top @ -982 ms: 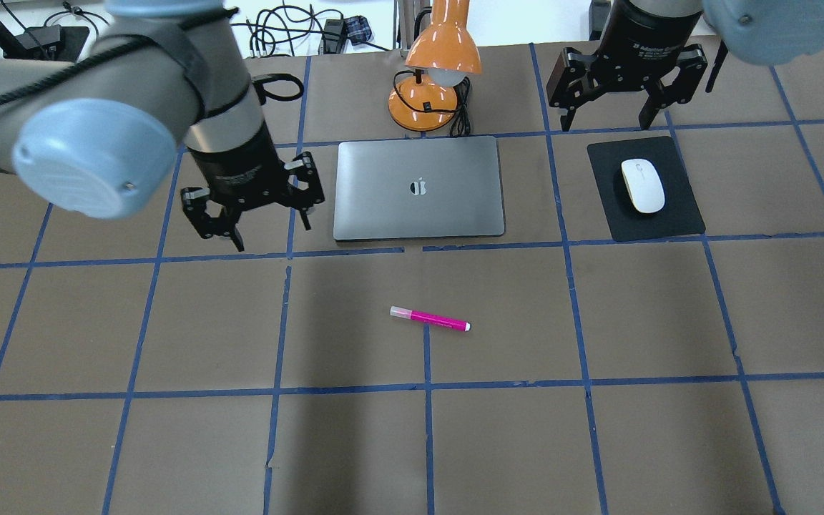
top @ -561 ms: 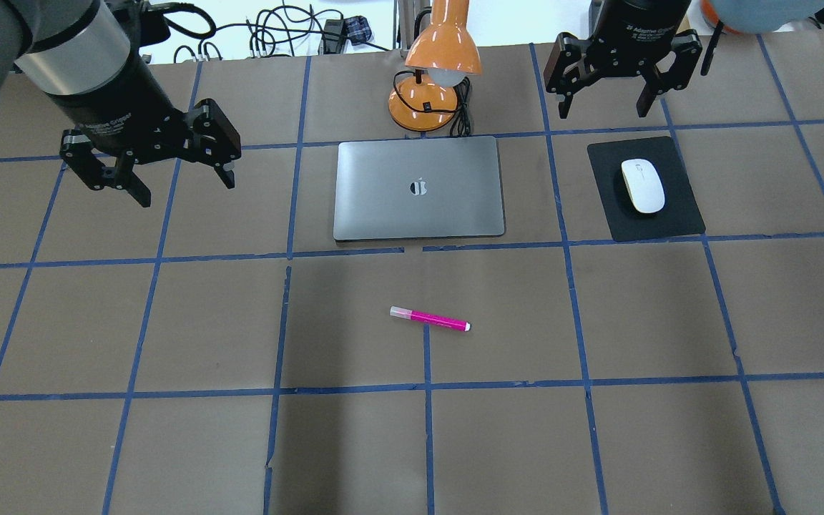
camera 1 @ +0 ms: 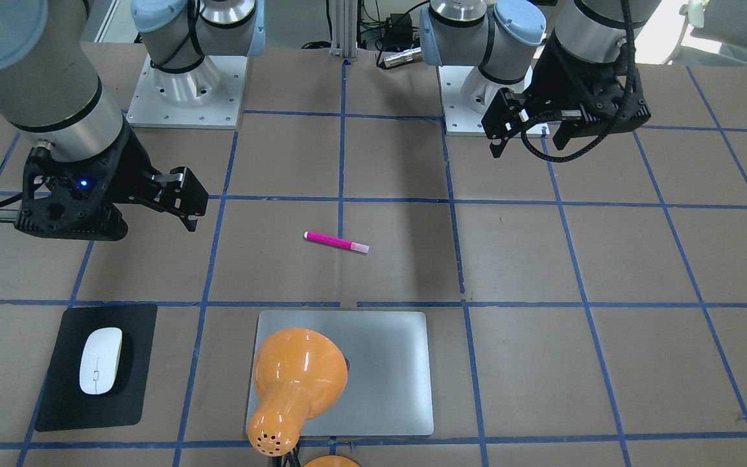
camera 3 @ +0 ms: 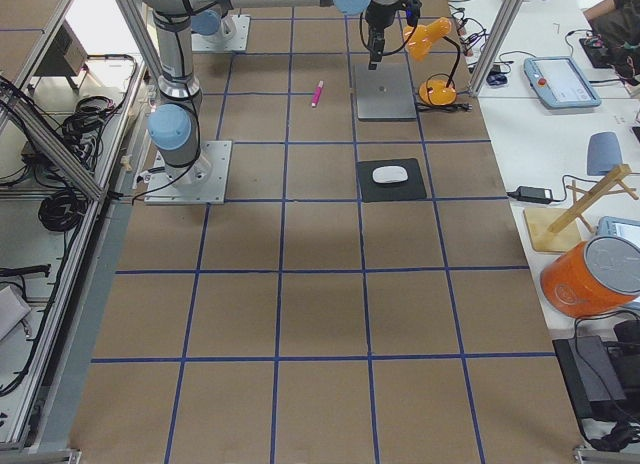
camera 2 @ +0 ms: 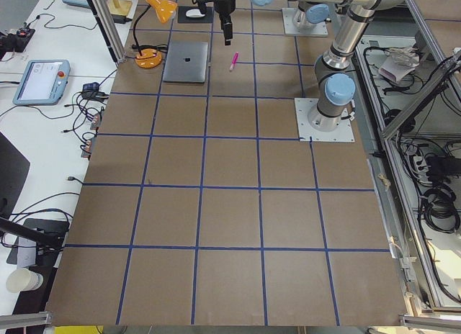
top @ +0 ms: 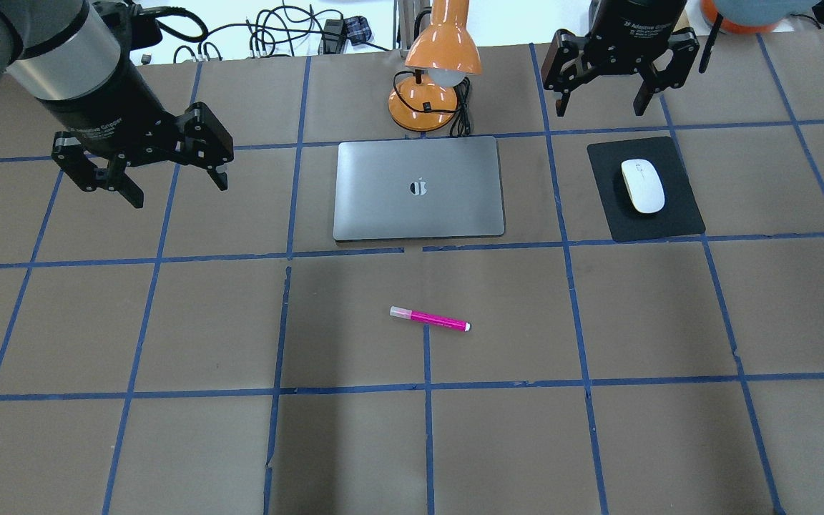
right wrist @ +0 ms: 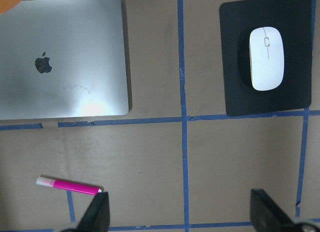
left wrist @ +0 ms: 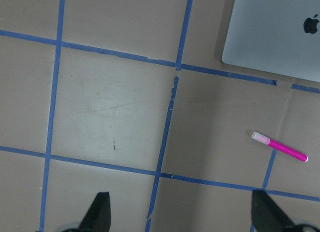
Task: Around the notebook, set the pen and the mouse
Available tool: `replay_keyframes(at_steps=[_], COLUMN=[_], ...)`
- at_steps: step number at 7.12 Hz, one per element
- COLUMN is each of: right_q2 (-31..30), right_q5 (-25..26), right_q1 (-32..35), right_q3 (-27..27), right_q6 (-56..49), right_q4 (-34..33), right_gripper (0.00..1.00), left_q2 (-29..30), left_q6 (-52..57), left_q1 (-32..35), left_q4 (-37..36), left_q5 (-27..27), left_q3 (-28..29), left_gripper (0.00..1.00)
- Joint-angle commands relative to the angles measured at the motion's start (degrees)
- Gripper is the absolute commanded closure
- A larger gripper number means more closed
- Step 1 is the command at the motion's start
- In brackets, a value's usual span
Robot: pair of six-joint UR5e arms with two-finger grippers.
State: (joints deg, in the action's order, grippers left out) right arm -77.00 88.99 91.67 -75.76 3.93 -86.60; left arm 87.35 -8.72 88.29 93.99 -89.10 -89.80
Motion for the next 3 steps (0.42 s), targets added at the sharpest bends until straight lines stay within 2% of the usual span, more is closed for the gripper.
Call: replay_keyframes(at_steps=[1, 3], right_q2=[0.00, 0.00], right_q5=[-0.05, 0.04], right_q1=[0.00, 0.00], right_q3=[0.00, 0.00], right_q6=[-0.06, 0.02], right_q4=[0.03, 0.03], right_gripper=[0.00, 0.00], left_q2=[-0.07, -0.25], left_q6=[0.19, 0.10], left_q1=[-0.13, -0.04], left_q4=[-2.23, -1.97], left_q5=[-0.02, -0.11], left_q3=[-0.03, -0.29], left_gripper=[0.00, 0.00])
